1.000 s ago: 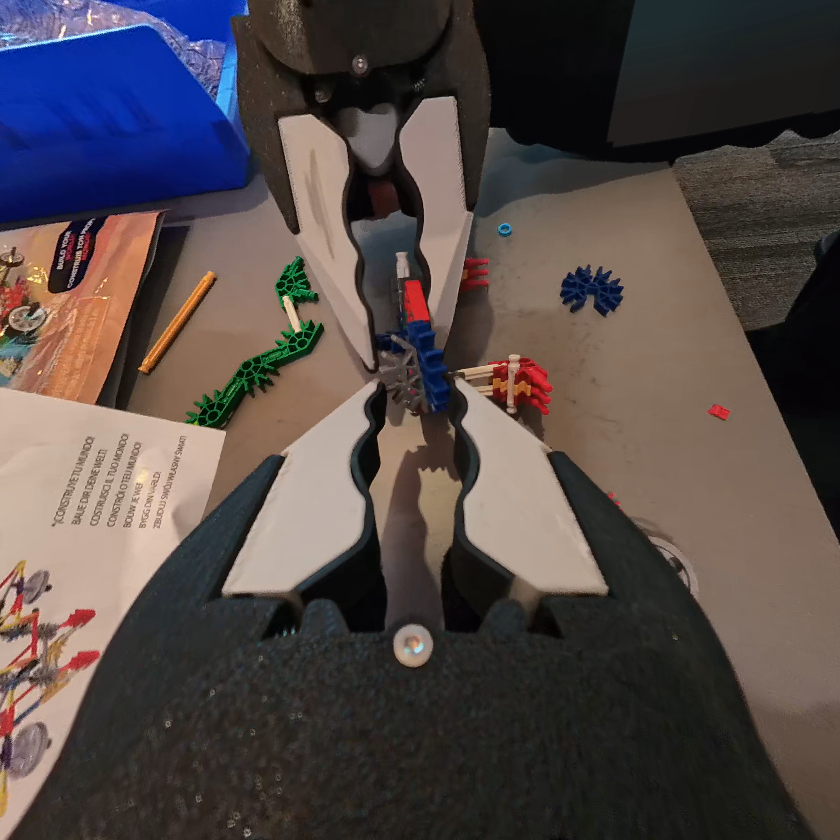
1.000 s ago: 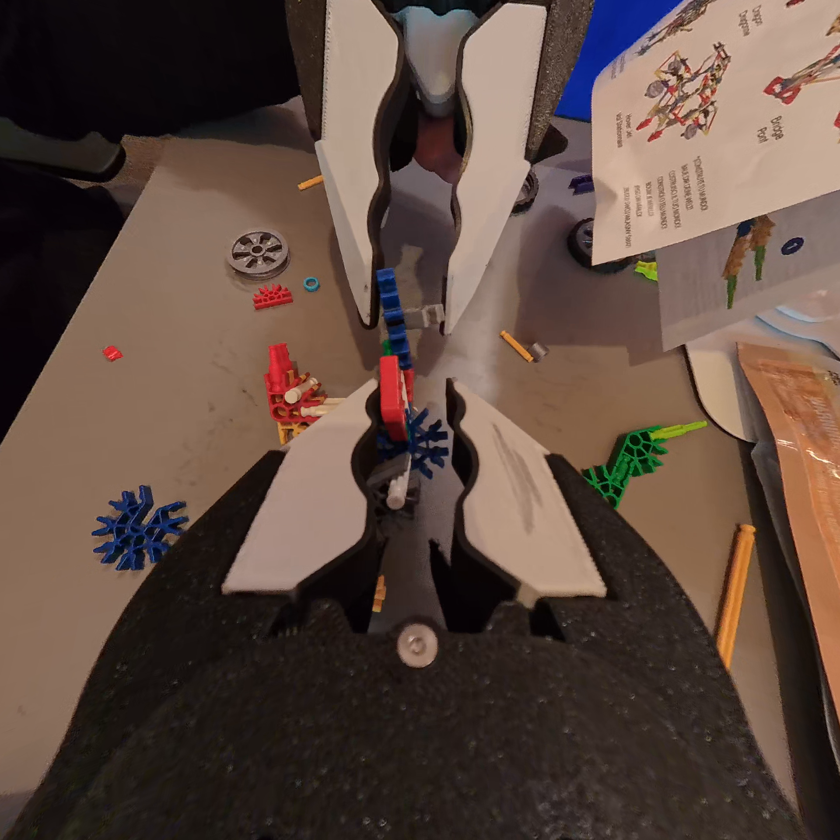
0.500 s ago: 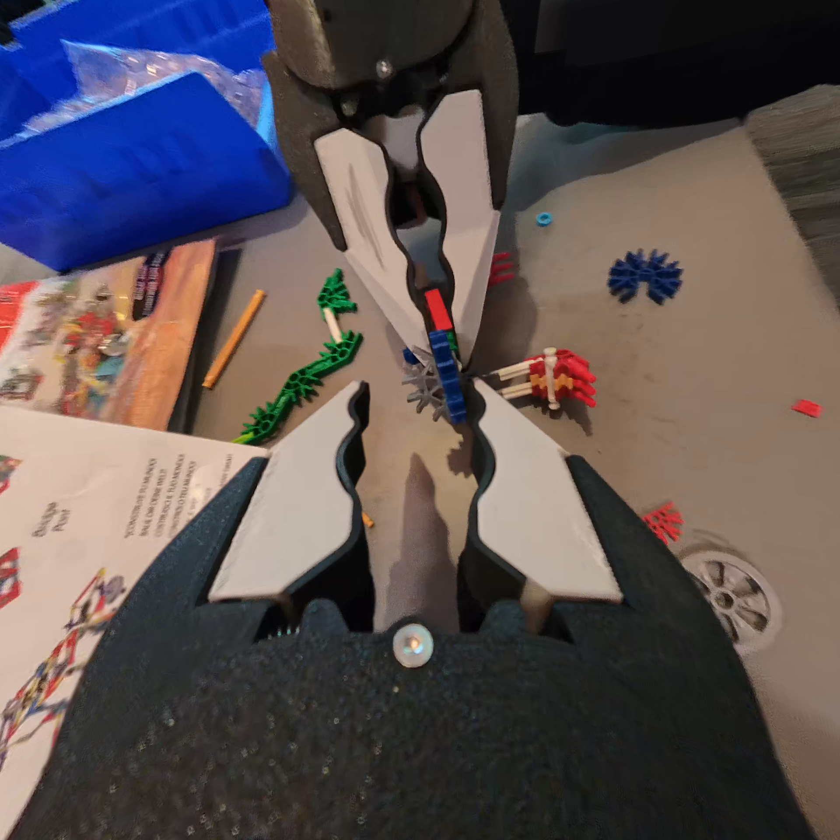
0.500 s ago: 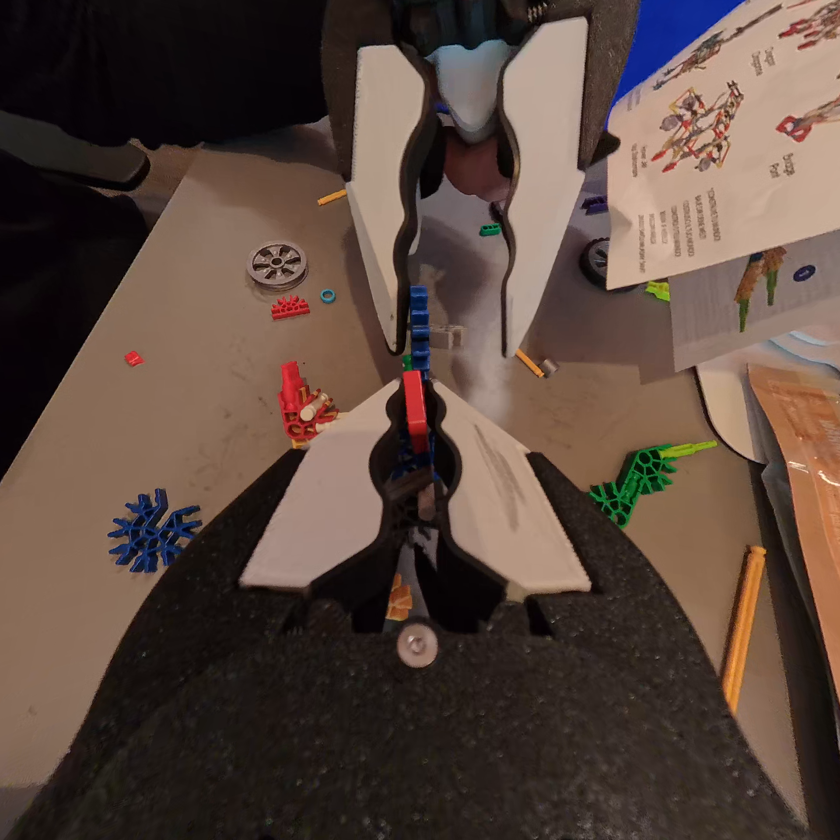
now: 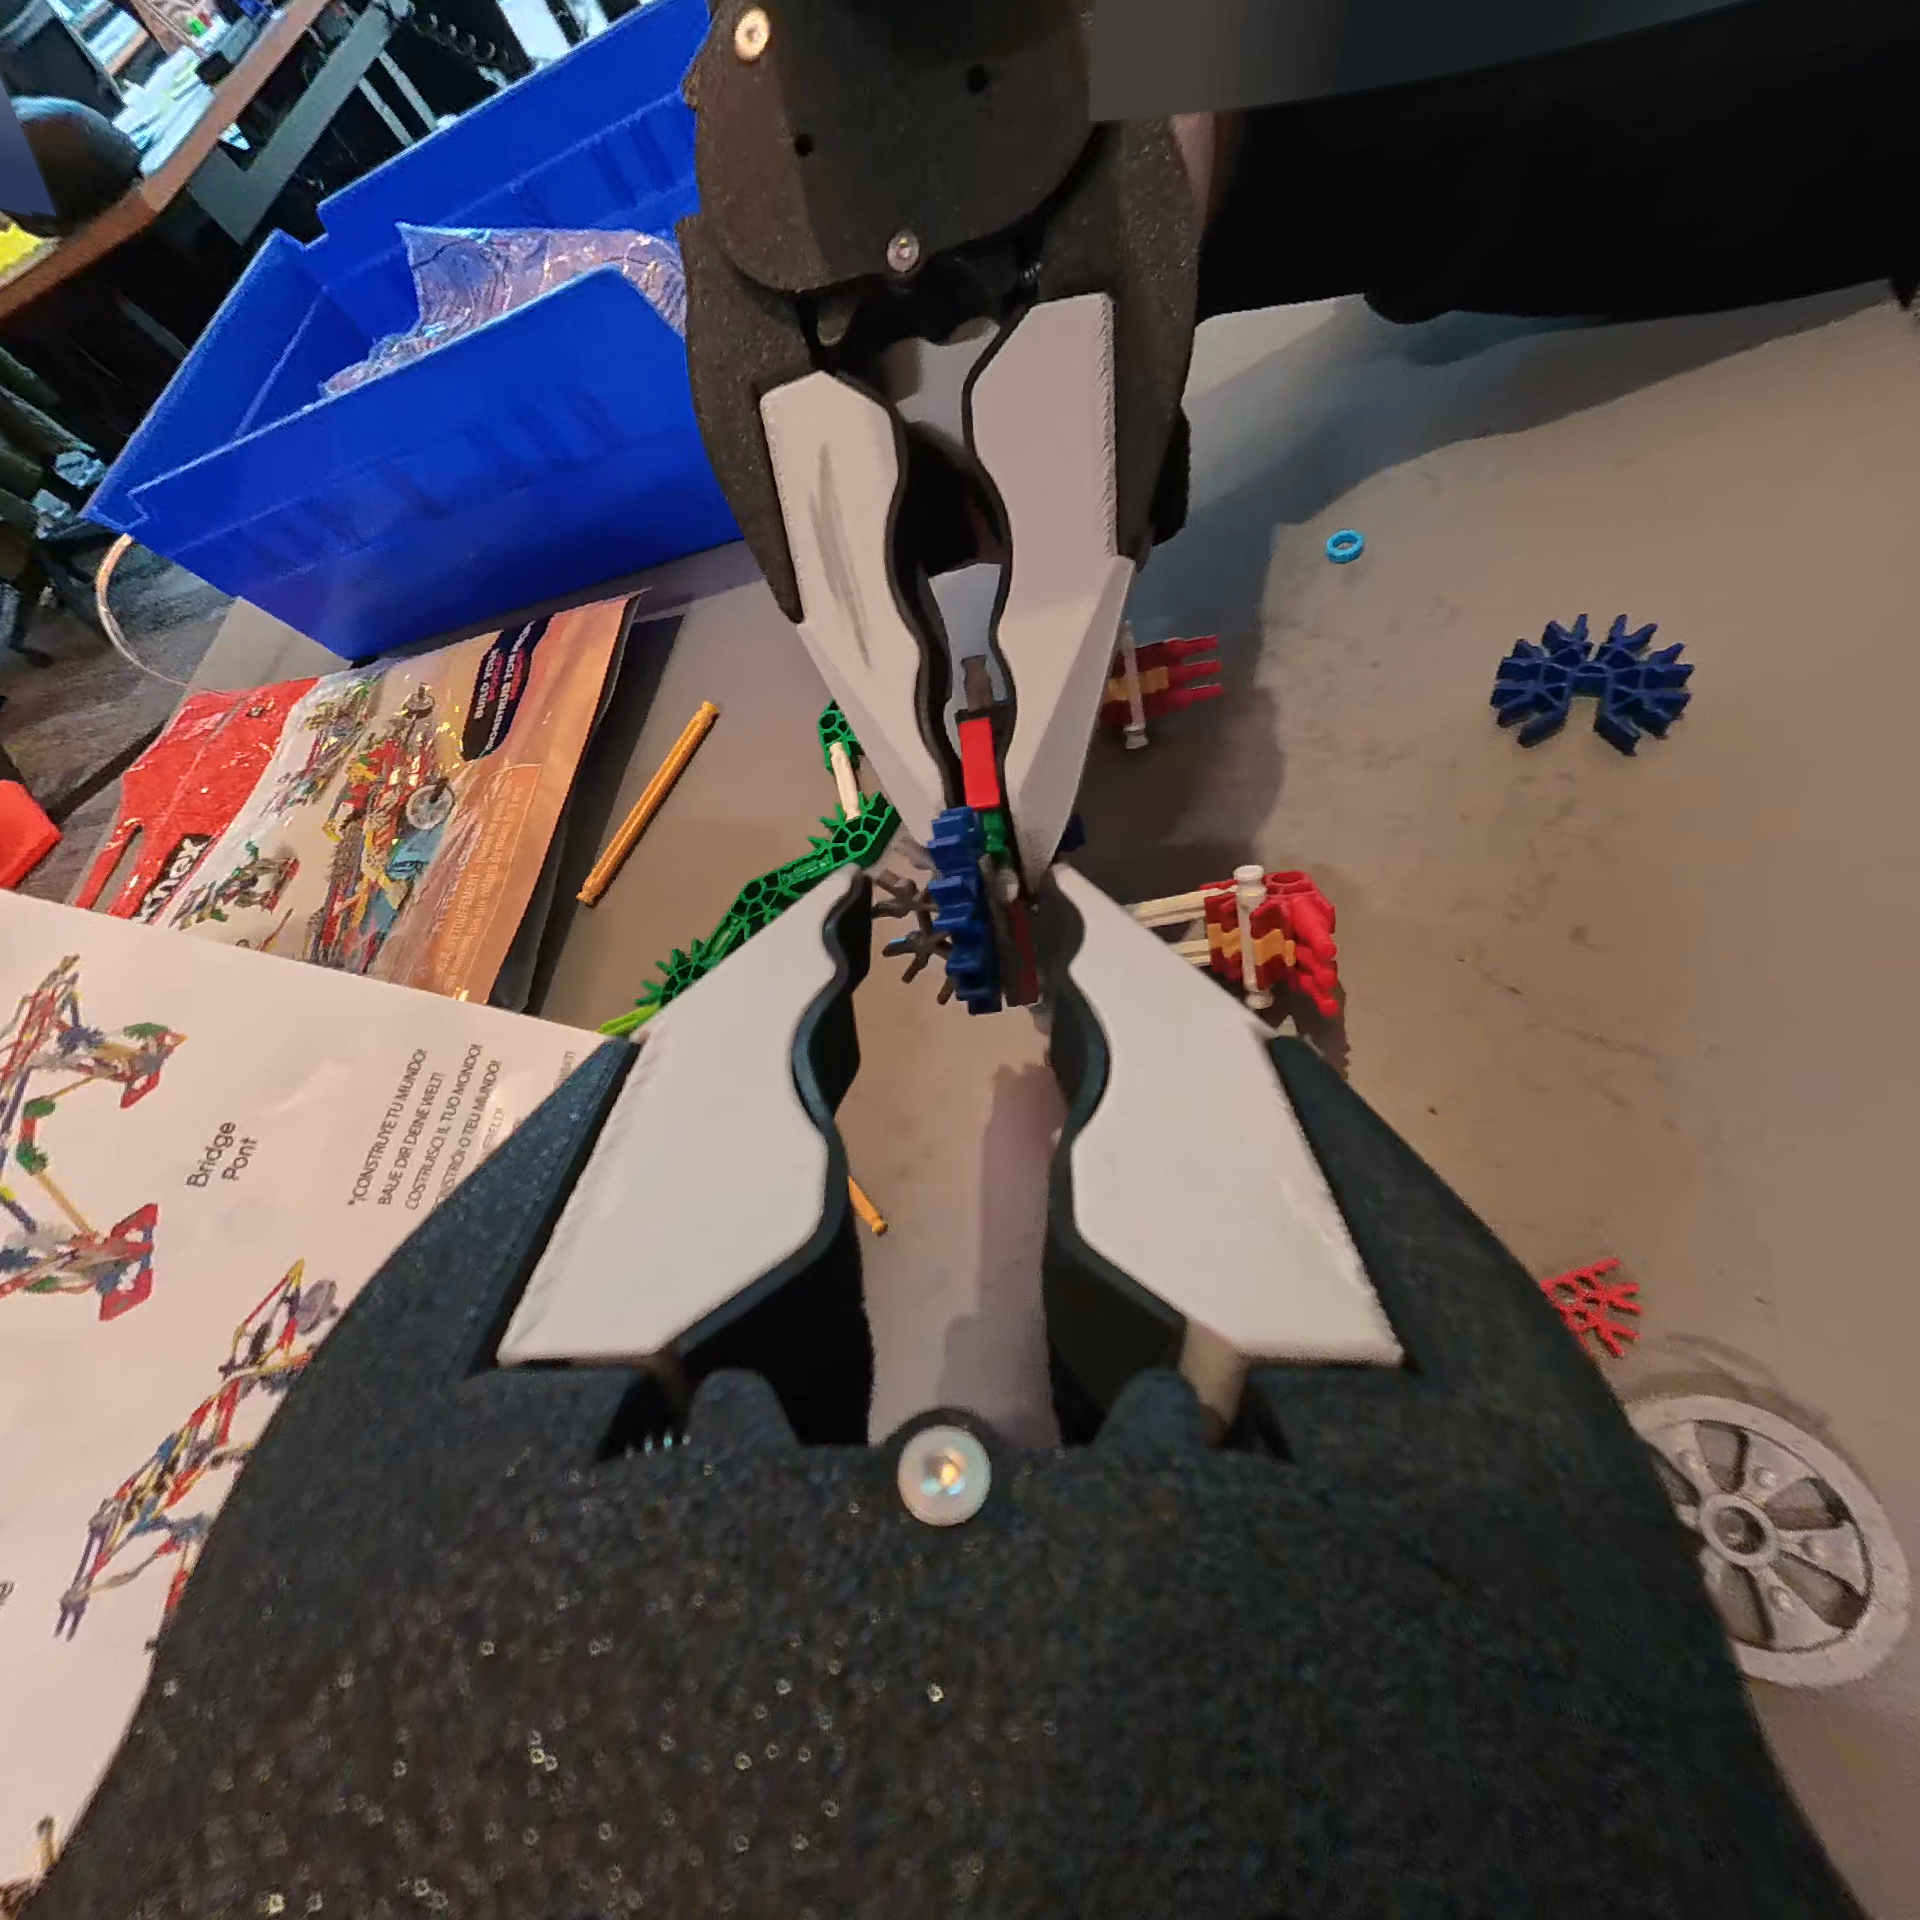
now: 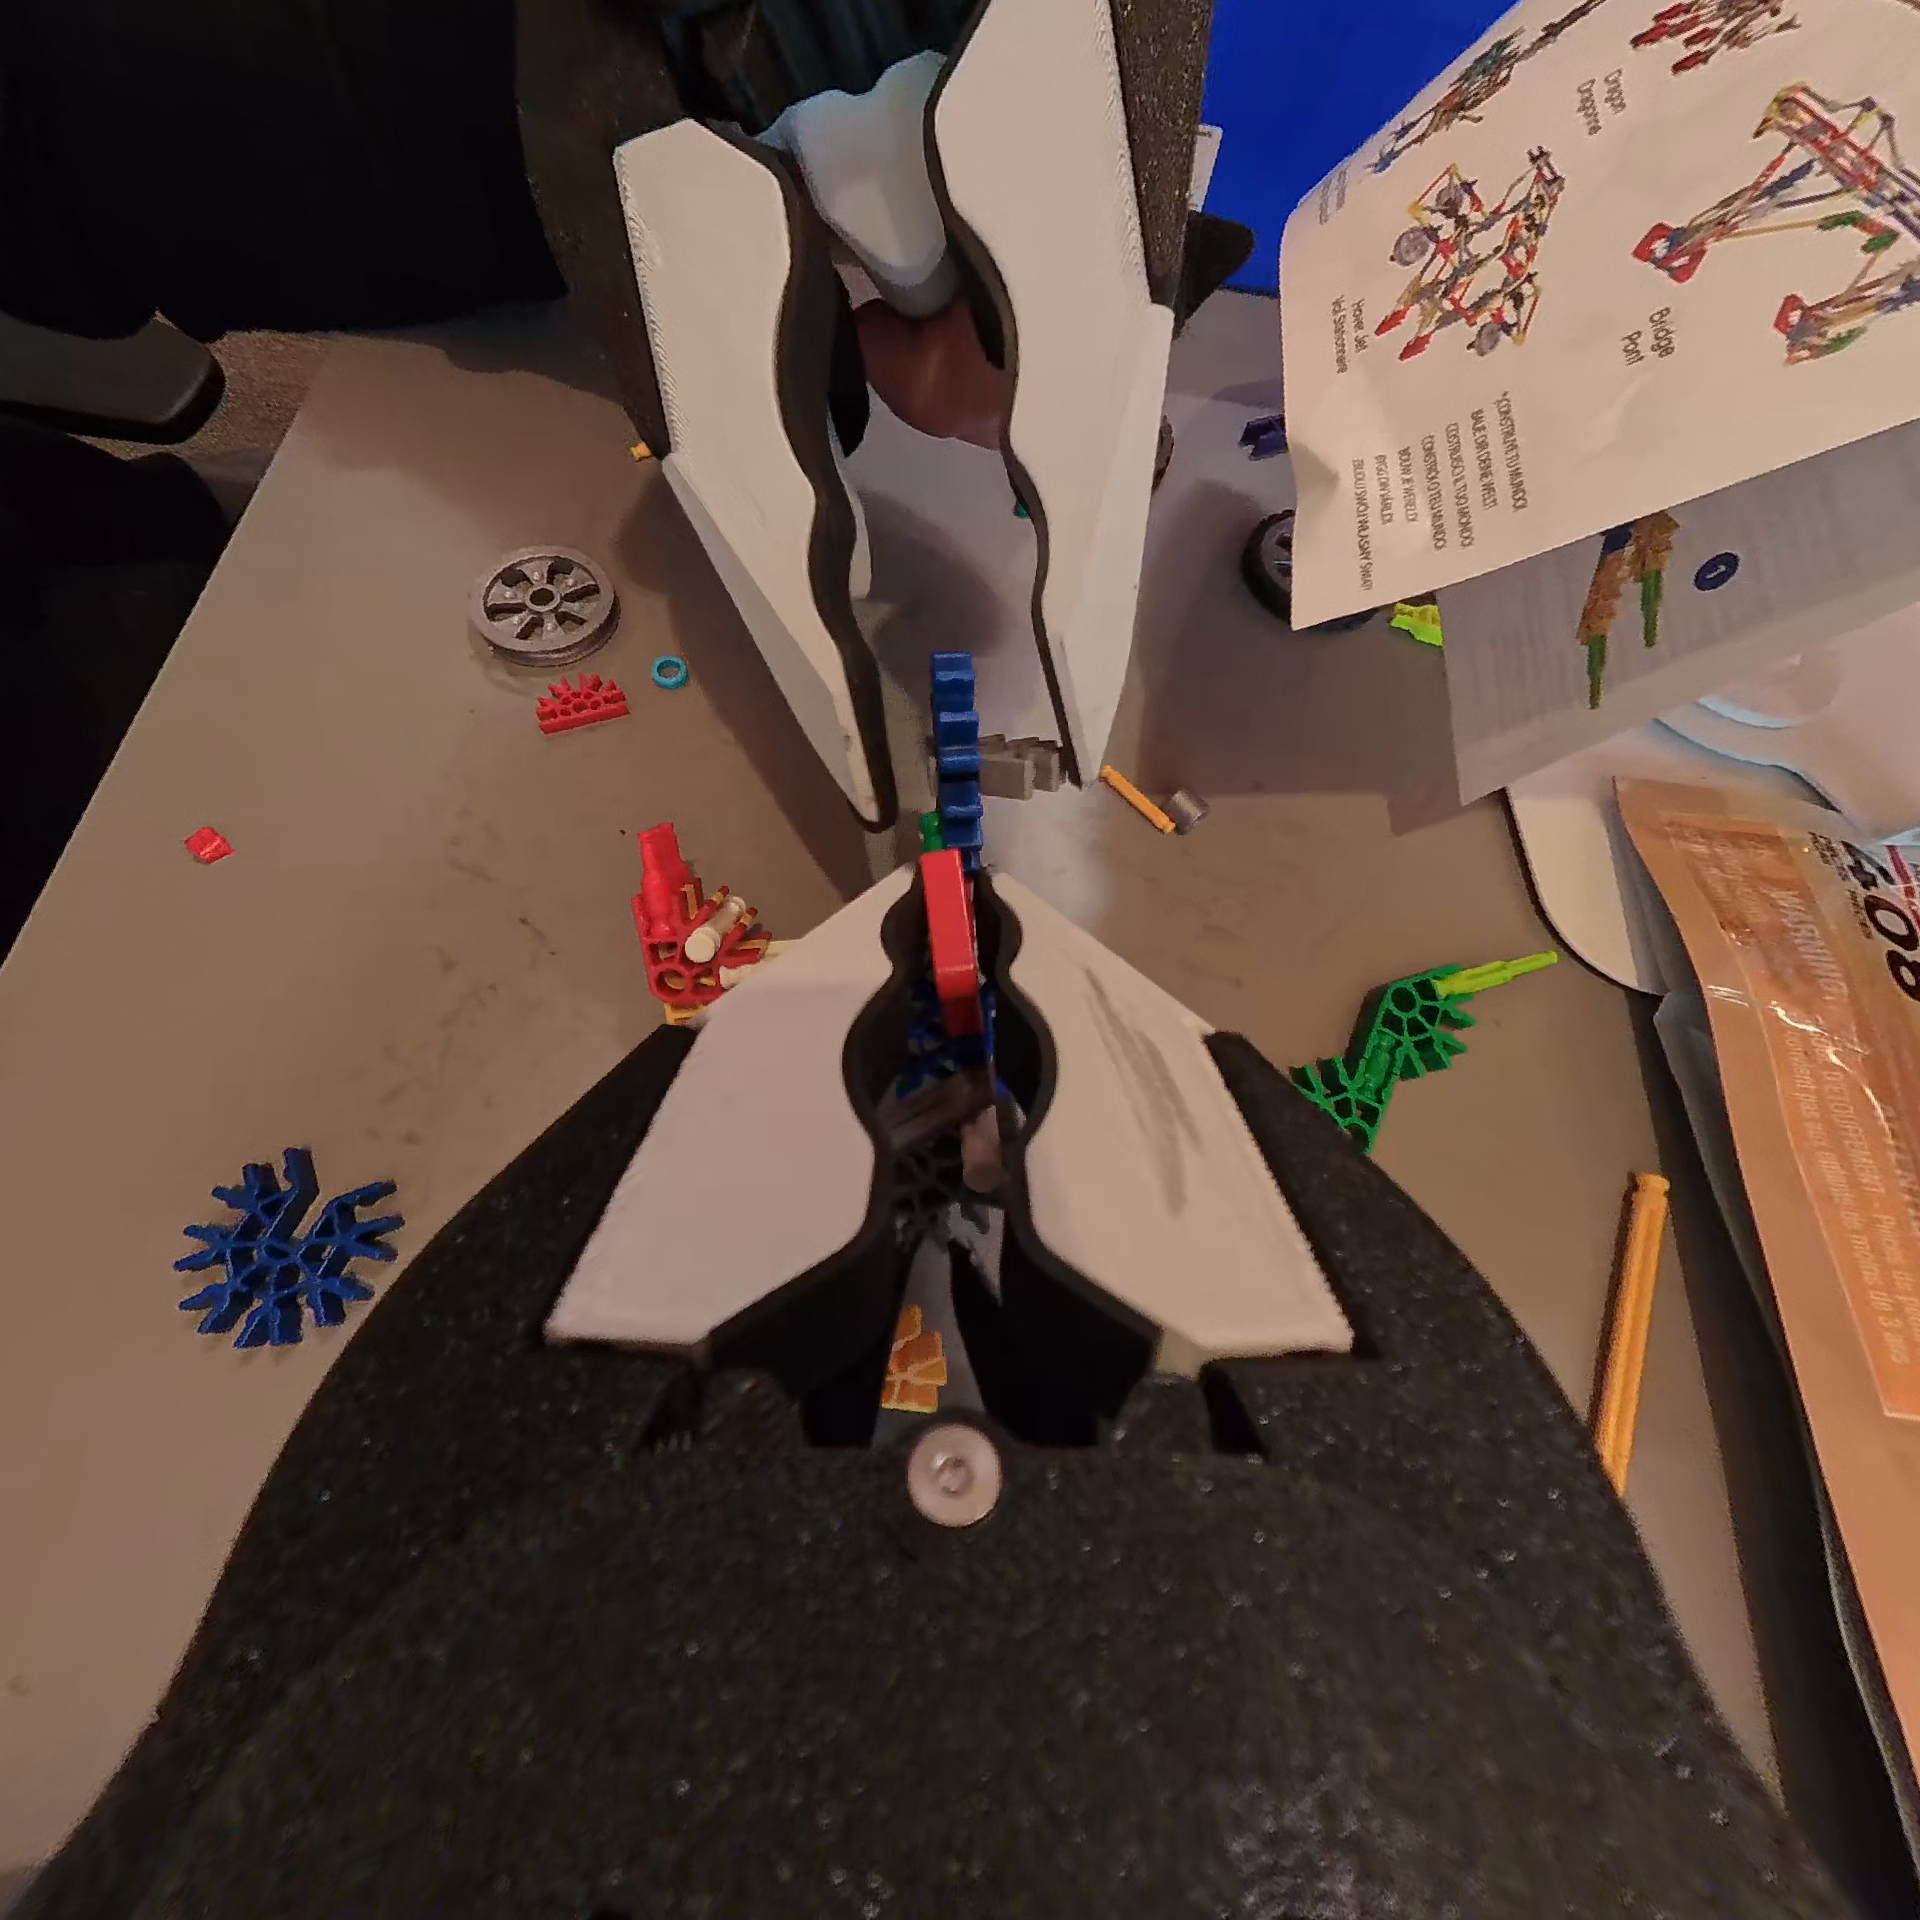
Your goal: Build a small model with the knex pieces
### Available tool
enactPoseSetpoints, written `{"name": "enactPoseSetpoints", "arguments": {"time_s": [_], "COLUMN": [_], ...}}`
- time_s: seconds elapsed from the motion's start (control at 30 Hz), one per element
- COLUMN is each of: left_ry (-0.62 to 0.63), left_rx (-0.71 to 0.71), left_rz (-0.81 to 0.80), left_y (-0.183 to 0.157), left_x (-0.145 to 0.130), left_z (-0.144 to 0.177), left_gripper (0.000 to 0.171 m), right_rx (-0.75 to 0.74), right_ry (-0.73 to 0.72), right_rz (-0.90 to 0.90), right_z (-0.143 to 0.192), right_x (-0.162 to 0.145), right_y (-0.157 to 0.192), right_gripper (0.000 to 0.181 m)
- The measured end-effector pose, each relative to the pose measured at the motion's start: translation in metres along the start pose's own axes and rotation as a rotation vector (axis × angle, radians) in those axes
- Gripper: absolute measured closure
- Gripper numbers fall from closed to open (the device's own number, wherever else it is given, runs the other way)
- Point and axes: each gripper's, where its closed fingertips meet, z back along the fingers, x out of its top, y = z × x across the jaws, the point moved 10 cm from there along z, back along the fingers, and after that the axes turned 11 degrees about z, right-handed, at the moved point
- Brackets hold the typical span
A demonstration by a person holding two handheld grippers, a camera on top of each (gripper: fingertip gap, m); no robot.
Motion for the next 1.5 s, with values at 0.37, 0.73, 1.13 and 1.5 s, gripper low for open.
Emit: {"name": "enactPoseSetpoints", "arguments": {"time_s": [0.37, 0.73, 1.13, 1.5], "left_ry": [0.018, 0.016, 0.038, 0.027], "left_rx": [0.032, 0.038, 0.034, 0.02], "left_rz": [-0.013, -0.013, -0.032, -0.034], "left_y": [-0.001, 0.001, 0.001, 0.001], "left_x": [-0.001, -0.002, 0.0, 0.0], "left_z": [-0.005, -0.006, -0.006, -0.006], "left_gripper": [0.144, 0.146, 0.146, 0.145], "right_rx": [-0.012, -0.062, -0.06, -0.071], "right_ry": [0.002, 0.038, 0.071, 0.042], "right_rz": [0.019, 0.078, 0.064, 0.096], "right_z": [-0.001, -0.003, -0.001, 0.001], "right_x": [0.001, 0.005, 0.006, 0.008], "right_y": [0.002, 0.006, 0.006, 0.007], "right_gripper": [0.174, 0.178, 0.169, 0.167]}}
